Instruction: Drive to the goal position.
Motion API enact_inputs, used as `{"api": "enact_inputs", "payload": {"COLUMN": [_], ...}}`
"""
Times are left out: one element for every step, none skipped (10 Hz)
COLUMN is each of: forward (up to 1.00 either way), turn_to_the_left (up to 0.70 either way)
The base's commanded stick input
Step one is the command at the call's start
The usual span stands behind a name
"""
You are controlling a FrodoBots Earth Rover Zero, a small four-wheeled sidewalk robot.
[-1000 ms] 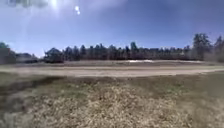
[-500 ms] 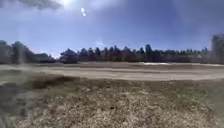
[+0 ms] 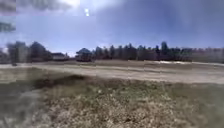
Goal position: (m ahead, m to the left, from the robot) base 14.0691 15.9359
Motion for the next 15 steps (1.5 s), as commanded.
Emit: {"api": "enact_inputs", "payload": {"forward": [0.69,0.69,0.69,0.70,0.70,0.70,0.70,0.70,0.70,0.70,0.70,0.70,0.70,0.70,0.70], "turn_to_the_left": [0.03,0.03,0.03,0.03,0.03,0.03,0.03,0.03,0.03,0.03,0.03,0.03,0.03,0.03,0.03]}}
